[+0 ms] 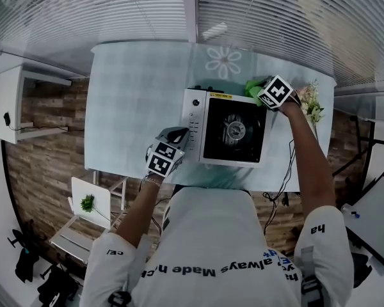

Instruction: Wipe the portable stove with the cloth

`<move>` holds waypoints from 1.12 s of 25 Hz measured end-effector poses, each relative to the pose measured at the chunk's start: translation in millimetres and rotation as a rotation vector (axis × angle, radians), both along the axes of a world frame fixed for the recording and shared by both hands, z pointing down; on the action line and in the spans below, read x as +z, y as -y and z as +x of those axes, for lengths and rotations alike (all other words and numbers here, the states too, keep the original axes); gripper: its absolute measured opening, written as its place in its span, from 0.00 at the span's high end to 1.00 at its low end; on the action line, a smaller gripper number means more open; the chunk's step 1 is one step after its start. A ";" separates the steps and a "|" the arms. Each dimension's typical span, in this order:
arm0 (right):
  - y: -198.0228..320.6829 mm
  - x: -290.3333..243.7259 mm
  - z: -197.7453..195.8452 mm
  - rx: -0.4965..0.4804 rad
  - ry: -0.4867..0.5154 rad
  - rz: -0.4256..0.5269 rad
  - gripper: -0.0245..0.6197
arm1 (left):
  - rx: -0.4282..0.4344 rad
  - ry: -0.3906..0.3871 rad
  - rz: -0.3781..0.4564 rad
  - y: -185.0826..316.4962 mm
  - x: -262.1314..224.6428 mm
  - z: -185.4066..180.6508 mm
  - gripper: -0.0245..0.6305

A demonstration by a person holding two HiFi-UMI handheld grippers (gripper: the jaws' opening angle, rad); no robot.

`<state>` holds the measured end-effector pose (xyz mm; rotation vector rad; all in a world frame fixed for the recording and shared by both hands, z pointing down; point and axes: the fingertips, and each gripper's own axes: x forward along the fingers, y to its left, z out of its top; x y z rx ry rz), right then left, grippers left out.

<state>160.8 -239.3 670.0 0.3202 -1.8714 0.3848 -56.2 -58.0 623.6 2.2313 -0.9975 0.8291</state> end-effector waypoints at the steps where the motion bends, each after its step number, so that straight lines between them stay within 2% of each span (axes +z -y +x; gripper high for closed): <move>1: -0.4 1.3 -5.4 -0.008 0.005 -0.011 0.92 | -0.001 -0.003 0.003 -0.1 -0.2 -0.4 0.95; 13: -4.4 2.4 -71.8 -0.063 0.045 -0.079 0.92 | 0.014 -0.039 0.013 0.2 -2.3 -0.1 0.95; 20: -5.3 2.8 -108.9 -0.069 0.067 -0.083 0.92 | 0.025 -0.060 0.015 0.3 -1.4 0.1 0.95; 26: -5.0 1.6 -118.0 -0.098 0.021 -0.068 0.92 | 0.043 -0.074 0.026 0.9 -2.9 0.1 0.95; 28: -1.9 -0.3 -116.6 -0.118 -0.001 -0.035 0.92 | 0.047 -0.082 0.032 1.3 -3.1 0.3 0.95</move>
